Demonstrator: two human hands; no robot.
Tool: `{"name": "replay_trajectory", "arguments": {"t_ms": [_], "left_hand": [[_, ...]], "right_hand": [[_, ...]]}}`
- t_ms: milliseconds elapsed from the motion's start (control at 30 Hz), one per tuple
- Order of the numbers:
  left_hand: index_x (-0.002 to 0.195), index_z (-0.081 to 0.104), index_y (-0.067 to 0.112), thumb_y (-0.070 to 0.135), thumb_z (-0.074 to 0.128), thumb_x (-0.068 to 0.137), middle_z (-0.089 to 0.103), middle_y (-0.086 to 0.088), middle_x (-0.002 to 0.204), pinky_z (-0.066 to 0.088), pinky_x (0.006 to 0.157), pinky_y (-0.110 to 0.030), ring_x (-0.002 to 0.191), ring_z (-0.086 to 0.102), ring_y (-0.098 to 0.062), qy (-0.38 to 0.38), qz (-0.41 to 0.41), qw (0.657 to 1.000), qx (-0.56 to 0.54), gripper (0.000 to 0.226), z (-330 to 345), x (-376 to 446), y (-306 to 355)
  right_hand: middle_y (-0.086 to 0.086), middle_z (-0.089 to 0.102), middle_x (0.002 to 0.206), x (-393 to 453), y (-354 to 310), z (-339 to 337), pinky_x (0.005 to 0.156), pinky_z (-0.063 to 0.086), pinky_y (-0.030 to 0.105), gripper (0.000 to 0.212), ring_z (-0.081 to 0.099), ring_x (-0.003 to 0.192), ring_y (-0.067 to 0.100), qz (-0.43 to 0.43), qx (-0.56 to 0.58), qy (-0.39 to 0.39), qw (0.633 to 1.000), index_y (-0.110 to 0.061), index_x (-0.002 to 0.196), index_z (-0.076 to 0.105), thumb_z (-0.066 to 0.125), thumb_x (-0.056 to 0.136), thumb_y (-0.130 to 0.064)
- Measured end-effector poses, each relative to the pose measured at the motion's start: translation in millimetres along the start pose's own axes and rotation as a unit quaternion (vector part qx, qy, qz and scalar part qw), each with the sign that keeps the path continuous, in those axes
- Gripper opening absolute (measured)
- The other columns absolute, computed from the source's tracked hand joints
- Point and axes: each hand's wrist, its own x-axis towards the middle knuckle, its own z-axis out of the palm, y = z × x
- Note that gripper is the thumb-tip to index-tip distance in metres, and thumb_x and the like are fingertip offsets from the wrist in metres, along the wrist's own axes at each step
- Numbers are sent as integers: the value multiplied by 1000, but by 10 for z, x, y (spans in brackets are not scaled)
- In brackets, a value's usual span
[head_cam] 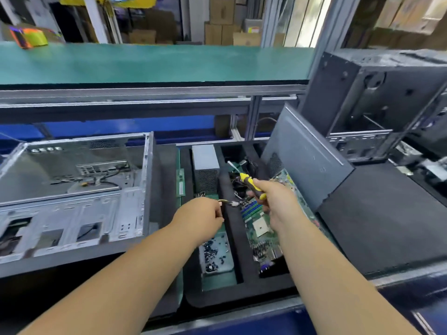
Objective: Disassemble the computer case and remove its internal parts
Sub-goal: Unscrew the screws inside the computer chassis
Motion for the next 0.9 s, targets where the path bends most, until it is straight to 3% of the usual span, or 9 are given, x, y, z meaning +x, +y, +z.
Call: {"name": "replay_trajectory", "arguments": {"t_ms": [167,267,333,433,567,633,733,900], "left_hand": [[98,72,27,39,53,96,69,6,93,54,75,-33,89,63,-18,-31,-22,999,21,22,190,38,31],[113,71,31,34,52,97,68,8,113,53,86,-34,104,62,-18,-35,-31,999,5,26,253,38,0],[118,68,32,33,52,96,65,8,120,51,87,-31,108,60,-17,-28,-38,999,-10,27,292,36,-35],[118,67,32,35,54,95,65,10,112,50,83,-30,101,59,-14,-4,-47,998,-43,27,336,35,-76],[112,69,32,34,55,94,58,15,92,47,74,-28,88,57,-10,24,-45,996,-76,23,358,34,-84],[110,69,32,33,55,93,59,15,89,47,71,-27,84,58,-9,30,-47,995,-88,22,360,34,-91],[109,69,31,32,55,94,60,14,89,46,69,-26,81,58,-8,27,-44,994,-93,21,362,27,-102],[108,69,32,32,55,94,59,17,85,45,68,-25,80,57,-5,35,-40,994,-96,20,349,34,-107]], "right_hand": [[8,76,76,106,181,-120,53,31,24,10,54,48,5,-21,-40,-77,996,-10,93,68,61,95,-17],[24,71,90,139,297,-154,47,39,21,11,58,62,18,-38,-127,-74,988,-3,88,69,63,90,-12],[21,64,81,179,394,-169,50,41,21,13,54,67,22,-37,-206,-82,974,0,86,66,64,87,-12],[12,54,76,230,539,-172,64,39,33,8,51,69,21,-20,-336,-101,936,-11,80,59,64,85,-15],[12,52,73,284,705,-104,65,38,31,14,45,68,21,9,-466,-131,875,-13,76,54,63,85,-19],[11,57,74,314,784,-64,65,45,32,13,48,66,22,21,-502,-131,854,-13,77,60,64,86,-23],[10,61,76,355,900,-30,72,54,33,12,53,66,22,35,-534,-127,835,-13,81,64,65,85,-24],[6,52,65,395,1015,-15,60,41,25,17,47,58,22,34,-567,-109,815,-14,69,53,62,82,-21]]}}
